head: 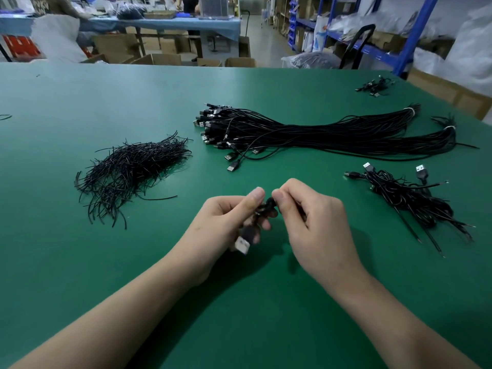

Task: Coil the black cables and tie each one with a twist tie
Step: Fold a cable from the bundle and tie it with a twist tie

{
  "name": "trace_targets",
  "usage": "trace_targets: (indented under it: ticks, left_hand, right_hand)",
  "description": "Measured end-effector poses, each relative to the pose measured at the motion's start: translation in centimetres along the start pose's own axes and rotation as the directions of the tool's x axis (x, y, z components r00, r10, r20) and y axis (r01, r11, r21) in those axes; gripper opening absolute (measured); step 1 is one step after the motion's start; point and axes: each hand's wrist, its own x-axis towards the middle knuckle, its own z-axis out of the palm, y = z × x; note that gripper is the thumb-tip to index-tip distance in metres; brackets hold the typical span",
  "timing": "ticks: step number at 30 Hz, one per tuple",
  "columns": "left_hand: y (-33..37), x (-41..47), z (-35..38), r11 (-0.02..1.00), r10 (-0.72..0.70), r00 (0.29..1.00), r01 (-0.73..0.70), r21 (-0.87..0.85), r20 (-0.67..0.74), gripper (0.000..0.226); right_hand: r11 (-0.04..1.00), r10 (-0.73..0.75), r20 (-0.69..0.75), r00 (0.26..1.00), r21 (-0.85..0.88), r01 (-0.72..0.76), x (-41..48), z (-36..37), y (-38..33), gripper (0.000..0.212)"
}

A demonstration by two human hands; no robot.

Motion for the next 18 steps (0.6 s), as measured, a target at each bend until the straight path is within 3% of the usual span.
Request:
trace_targets:
  ticks: [3,6,9,11,13,15,16,18]
  left_hand:
    - [0.4,-0.2,0.3,1.000,0.013,0.999,-0.012,0.012,-0.048,0.036]
    - [0.7,-0.4,0.4,0.957,0.212,0.968,-0.177,0.231,-0.137,0.020]
    - [0.7,-0.6,0.4,0.740,0.497,0.855,-0.327,0.587,-0.150,0.012]
    - [0.6,-0.6,0.4,0.576,0.635,0.767,-0.389,0.719,-0.093,0.014]
    - [0.4,-0.5,0.0,0.405,0.744,0.668,-0.452,0.795,0.001,0.015]
    - [0.3,-0.3,-0.5,0.210,0.817,0.565,-0.478,0.853,0.116,0.014]
    - [0.3,-0.2,-0.7,0.163,0.826,0.545,-0.474,0.866,0.143,0.014]
    - [0.4,0.0,-0.7,0.235,0.799,0.593,-0.458,0.857,0.098,0.017]
  right_hand:
    - [0.994,0.054,0.022,0.998,0.093,-0.056,0.2,-0.1,0.2,0.034]
    - [0.932,0.197,0.142,0.970,0.279,-0.230,0.3,0.1,0.3,0.040]
    - [0.684,0.384,0.318,0.867,0.532,-0.498,0.2,0.3,0.1,0.037]
    - [0.458,0.424,0.450,0.786,0.642,-0.615,0.2,0.3,-0.1,0.031]
    - [0.323,0.411,0.518,0.750,0.687,-0.651,0.2,0.2,-0.2,0.037]
    - [0.319,0.398,0.528,0.751,0.688,-0.652,0.2,0.2,-0.2,0.047]
    - [0.360,0.398,0.512,0.762,0.677,-0.642,0.2,0.2,-0.2,0.050]
    - [0.526,0.404,0.411,0.817,0.627,-0.575,0.3,0.2,-0.2,0.045]
